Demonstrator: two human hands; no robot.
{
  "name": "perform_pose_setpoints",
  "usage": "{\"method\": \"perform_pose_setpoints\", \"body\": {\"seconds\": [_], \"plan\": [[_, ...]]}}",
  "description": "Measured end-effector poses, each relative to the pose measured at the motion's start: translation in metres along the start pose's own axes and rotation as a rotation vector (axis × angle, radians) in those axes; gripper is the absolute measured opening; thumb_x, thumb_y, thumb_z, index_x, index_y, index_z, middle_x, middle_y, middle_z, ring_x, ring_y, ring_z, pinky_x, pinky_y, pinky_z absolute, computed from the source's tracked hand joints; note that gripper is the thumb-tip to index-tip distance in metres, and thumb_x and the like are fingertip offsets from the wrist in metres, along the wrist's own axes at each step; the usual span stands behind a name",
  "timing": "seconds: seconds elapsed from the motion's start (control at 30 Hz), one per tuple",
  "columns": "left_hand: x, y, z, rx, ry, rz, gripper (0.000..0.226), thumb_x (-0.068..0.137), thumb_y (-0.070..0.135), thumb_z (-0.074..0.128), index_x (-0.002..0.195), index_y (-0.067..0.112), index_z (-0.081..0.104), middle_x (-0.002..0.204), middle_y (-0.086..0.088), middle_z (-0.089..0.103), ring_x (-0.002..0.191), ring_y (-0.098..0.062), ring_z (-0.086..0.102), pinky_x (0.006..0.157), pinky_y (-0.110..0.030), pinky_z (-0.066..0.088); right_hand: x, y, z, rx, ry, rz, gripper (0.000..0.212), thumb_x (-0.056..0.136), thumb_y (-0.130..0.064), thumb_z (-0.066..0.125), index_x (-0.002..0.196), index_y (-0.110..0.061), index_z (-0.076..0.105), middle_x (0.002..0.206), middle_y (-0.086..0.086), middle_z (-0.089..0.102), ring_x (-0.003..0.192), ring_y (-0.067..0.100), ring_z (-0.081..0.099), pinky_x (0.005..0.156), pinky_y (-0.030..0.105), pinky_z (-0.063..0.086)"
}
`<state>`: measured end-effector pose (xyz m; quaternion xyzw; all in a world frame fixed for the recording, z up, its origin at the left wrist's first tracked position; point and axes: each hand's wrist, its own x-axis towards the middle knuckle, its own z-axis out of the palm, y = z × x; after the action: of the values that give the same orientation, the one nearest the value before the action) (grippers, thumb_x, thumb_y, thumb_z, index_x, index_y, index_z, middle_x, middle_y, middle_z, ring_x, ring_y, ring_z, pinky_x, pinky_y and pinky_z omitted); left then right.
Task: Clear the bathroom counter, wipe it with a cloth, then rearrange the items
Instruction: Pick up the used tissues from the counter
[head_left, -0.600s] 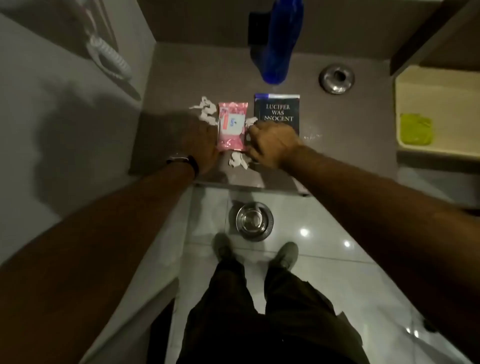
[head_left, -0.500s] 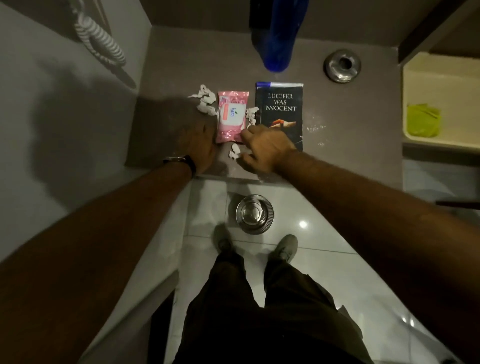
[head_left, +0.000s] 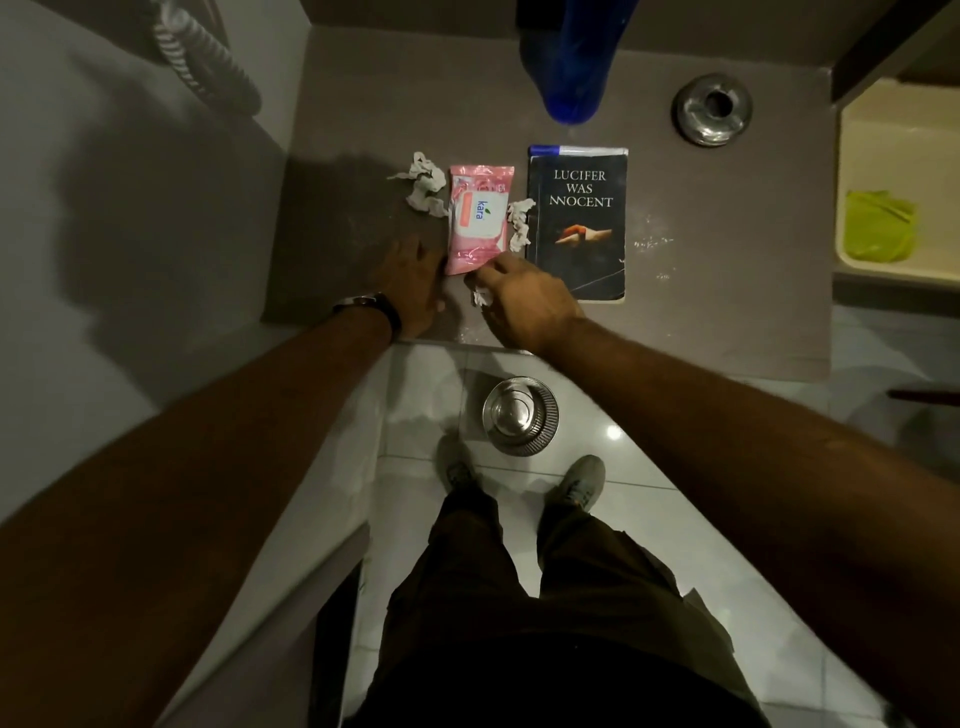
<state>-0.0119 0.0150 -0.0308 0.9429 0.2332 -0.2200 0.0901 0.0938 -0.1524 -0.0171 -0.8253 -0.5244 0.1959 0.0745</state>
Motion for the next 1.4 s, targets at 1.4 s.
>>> {"method": "perform_pose_setpoints", "body": {"seconds": [1.4], "plan": [[0.005, -0.005, 0.018, 0.122, 0.101, -0.034, 0.09, 0.065, 0.043, 0.085, 0.138, 0.024, 0.037, 0.133, -0.017, 0.045, 0.118, -0.037, 0.048, 0.095, -0.047, 0.044, -0.03, 0.029, -0.048, 0.21, 0.158, 0.039, 0.021, 0.097, -0.022, 0.064, 0.116, -0.015, 0.07, 0.115, 0.009, 0.07, 0.107, 0.028, 0.066, 0.085, 0.032, 0.053]]}}
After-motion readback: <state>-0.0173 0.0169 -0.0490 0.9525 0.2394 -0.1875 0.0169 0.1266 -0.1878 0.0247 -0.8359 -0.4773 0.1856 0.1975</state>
